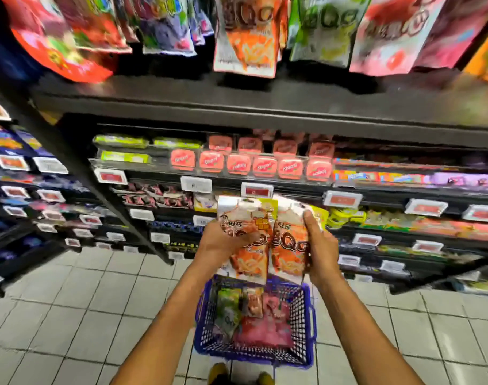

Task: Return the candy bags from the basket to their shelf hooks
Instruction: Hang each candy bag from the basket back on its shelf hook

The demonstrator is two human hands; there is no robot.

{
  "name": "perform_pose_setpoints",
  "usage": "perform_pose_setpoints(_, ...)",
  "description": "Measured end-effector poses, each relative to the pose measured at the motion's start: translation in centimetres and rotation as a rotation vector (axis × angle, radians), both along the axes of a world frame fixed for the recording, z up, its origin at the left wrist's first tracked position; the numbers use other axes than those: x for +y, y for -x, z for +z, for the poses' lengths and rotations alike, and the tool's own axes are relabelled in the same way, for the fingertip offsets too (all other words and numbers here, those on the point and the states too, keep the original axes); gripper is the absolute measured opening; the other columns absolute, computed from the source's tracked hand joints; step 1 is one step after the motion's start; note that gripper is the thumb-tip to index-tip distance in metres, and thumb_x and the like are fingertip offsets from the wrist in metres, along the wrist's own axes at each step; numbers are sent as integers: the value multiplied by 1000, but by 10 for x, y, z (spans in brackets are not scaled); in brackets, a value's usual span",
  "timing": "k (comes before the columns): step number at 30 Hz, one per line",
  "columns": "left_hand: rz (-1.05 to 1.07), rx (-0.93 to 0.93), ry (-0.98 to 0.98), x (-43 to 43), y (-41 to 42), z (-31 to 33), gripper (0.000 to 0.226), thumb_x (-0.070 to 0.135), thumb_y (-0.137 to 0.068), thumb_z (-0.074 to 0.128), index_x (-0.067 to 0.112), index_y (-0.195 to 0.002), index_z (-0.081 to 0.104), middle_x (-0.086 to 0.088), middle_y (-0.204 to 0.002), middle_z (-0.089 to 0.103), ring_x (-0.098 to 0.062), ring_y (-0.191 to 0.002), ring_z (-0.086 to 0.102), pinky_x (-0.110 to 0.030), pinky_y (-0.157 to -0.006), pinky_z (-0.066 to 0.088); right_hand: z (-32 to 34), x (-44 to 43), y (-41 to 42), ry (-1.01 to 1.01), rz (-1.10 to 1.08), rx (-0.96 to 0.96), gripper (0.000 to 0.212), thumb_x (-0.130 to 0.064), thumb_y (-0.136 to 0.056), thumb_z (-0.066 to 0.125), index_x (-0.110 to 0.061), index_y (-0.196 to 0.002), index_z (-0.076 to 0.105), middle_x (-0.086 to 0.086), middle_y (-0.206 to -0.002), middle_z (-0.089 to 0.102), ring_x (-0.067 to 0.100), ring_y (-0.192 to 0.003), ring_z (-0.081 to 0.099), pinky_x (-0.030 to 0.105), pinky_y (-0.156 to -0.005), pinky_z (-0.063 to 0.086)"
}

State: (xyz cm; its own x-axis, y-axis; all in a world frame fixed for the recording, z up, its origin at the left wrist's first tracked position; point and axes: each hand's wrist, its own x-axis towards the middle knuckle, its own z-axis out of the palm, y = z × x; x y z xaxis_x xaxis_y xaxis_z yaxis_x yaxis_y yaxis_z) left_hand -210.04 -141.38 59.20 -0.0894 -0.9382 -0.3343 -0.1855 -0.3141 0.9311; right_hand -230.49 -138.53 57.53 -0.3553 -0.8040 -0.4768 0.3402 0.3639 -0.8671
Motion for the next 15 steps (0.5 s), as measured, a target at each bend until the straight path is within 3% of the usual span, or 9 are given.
perform_pose_setpoints(3,-31,57,62,-4,0,55,55,59,-38,91,36,-86,74,1,-85,78,-15,-79,74,-35,-71,62,57,-10,0,92,-2,-25,38,-56,-71,76,-17,-71,77,5,-70,73,19,-61,69,35,-60,56)
perform_pose_setpoints(8,-57,147,116,-16,-2,117,59,47,-43,91,22,-93,76,1,-93,78,-16,-89,74,-38,-87,58,136,-34,-15,296,-35,-80,29,-37,-82,74,-10,-93,73,12,-86,76,25,-73,72,42,-72,58)
perform_pose_setpoints(10,-56,189,128,-23,-6,133,60,41,-46,93,17,-98,74,-2,-96,78,-21,-92,74,-40,-88,57,158,-44,-22,361,-27,-78,24,-34,-82,74,-12,-93,73,12,-87,76,24,-73,72,39,-70,58)
perform_pose_setpoints(15,-13,258,186,-46,-25,157,38,21,-58,92,17,-92,75,-2,-93,78,-20,-88,75,-32,-76,60,195,-66,-44,379,-6,-69,17,-31,-80,75,-14,-81,74,9,-81,75,21,-69,70,34,-66,56)
